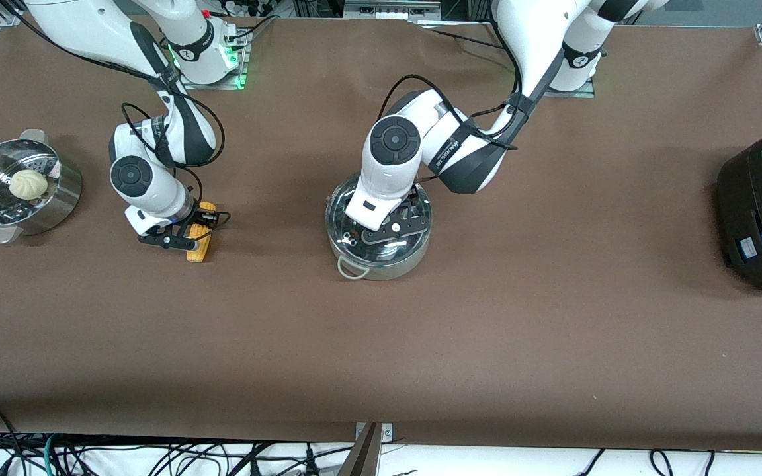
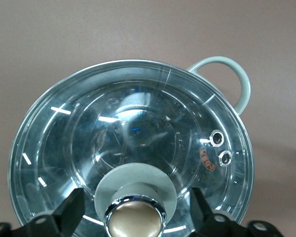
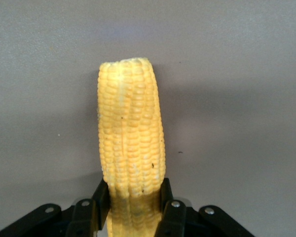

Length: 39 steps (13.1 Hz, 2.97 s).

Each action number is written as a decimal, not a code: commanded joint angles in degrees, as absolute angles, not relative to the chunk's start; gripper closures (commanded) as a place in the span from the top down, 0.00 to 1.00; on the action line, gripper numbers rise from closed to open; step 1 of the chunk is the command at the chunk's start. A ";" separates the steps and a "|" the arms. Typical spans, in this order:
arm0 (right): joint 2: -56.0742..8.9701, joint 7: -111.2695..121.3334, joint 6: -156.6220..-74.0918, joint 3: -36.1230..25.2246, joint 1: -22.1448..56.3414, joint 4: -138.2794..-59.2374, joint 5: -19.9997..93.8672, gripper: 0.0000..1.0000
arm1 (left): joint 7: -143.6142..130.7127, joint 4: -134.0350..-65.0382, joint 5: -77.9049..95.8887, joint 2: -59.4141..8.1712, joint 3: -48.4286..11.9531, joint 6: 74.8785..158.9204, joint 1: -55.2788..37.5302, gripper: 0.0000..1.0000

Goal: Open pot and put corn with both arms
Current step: 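Lift the glass lid off the pot with the left gripper while holding corn, then lower the lid onto the table while the right gripper carries corn into pot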

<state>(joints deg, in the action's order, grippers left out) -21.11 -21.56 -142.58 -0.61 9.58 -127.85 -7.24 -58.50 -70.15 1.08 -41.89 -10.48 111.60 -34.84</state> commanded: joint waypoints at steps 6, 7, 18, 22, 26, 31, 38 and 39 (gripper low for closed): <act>-18.19 -20.92 -122.03 1.31 9.93 -114.73 -8.09 0.00 | -59.06 -68.65 -0.62 -41.75 -9.76 110.49 -35.51 0.00; -18.19 -20.92 -118.08 2.45 9.84 -111.65 -7.82 0.00 | -58.89 -68.64 -0.35 -40.18 -9.76 109.35 -34.99 0.00; -22.75 -22.50 -110.00 7.29 21.86 -93.34 24.51 0.00 | -10.06 -95.07 4.31 -12.58 -9.23 96.77 -3.63 0.00; -30.21 -28.11 -128.79 7.29 31.35 -93.16 25.31 0.02 | 1.03 -108.50 3.52 -12.39 -2.12 107.79 -2.03 0.00; -36.99 -29.53 -141.39 7.29 34.97 -92.73 25.22 0.04 | 1.58 -124.94 2.02 -13.89 -2.11 128.70 -1.85 0.00; -37.62 -29.70 -144.32 7.64 35.51 -92.64 25.31 1.00 | 4.83 -129.63 2.02 -17.39 -1.93 137.45 -1.76 0.36; -32.61 -30.32 -125.93 5.37 31.57 -84.85 24.35 1.00 | 13.18 -124.39 2.11 -8.10 0.97 131.25 -1.76 1.00; -32.61 -29.97 -117.94 3.53 30.42 -80.73 23.82 1.00 | 13.10 -120.71 2.11 -6.61 1.05 125.91 -1.76 1.00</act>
<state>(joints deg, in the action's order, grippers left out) -33.58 -30.13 -130.15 5.26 33.23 -87.12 24.16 11.79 -125.21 2.97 -11.08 0.80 133.66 -1.63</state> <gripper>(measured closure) 0.000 0.000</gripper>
